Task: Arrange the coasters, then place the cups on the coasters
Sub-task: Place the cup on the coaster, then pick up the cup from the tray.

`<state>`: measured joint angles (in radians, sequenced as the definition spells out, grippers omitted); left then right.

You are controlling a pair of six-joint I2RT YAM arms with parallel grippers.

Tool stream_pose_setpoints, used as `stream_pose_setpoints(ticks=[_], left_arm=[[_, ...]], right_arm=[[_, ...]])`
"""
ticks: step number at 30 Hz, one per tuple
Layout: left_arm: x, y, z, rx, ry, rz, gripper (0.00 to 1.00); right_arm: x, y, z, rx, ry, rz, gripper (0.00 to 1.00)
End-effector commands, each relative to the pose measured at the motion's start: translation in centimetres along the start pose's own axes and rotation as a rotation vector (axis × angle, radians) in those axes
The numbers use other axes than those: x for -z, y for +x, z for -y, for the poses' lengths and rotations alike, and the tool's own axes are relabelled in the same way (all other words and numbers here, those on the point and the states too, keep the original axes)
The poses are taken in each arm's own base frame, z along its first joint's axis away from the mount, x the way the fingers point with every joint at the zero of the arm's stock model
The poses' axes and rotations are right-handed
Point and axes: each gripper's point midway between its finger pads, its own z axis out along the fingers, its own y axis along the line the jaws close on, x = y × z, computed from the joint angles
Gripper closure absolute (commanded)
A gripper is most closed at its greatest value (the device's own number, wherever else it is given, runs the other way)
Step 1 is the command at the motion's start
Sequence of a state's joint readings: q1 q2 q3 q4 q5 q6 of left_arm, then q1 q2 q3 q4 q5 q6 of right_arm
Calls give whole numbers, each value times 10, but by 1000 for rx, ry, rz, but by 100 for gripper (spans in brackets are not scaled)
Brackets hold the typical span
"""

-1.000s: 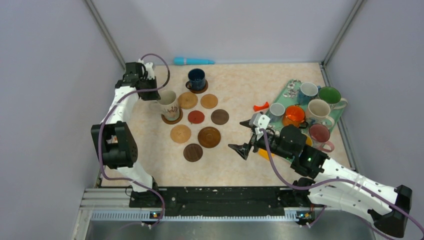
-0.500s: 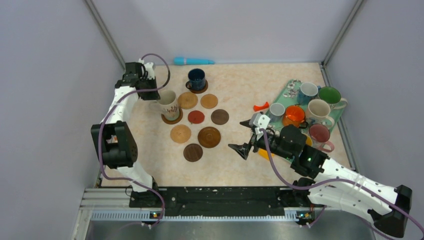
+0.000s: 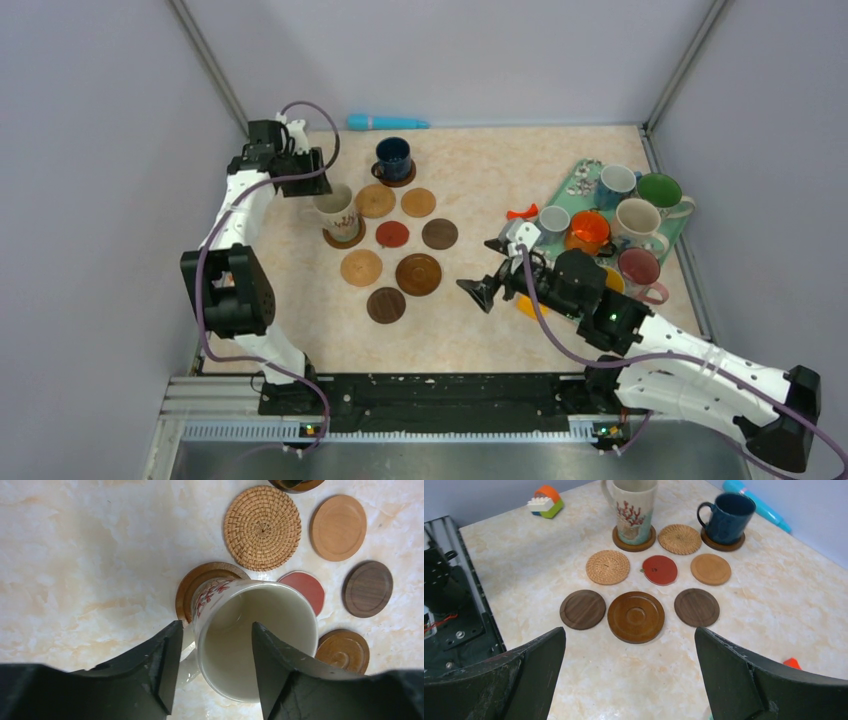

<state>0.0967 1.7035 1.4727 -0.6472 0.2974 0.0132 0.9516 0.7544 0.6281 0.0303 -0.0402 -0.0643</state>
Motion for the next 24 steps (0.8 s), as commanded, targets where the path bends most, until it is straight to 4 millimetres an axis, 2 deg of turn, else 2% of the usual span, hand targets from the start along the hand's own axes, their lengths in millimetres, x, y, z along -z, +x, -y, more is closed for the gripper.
stream_pose_setpoints(ticks=[1, 4, 5, 6, 11, 17, 21, 24], left_arm=[[43, -40, 20, 12, 35, 137, 35], [55, -47, 31, 15, 77, 170, 15], [60, -49, 36, 14, 94, 182, 3], [63, -52, 41, 14, 110, 194, 2], [86, -57, 68, 5, 194, 238, 1], [116, -49, 111, -53, 258, 288, 1], [138, -29, 158, -117, 367, 317, 1], [150, -8, 180, -172, 402, 325, 1]], right_arm=[[-4, -7, 25, -138, 168, 2, 1], [-3, -3, 39, -217, 273, 0, 1], [-2, -1, 44, -230, 306, -7, 1], [-1, -2, 49, -240, 337, -7, 1], [6, 3, 73, -283, 508, -83, 1], [5, 7, 75, -228, 512, -148, 2], [15, 13, 92, -153, 593, -194, 7], [24, 17, 114, -149, 651, -231, 15]])
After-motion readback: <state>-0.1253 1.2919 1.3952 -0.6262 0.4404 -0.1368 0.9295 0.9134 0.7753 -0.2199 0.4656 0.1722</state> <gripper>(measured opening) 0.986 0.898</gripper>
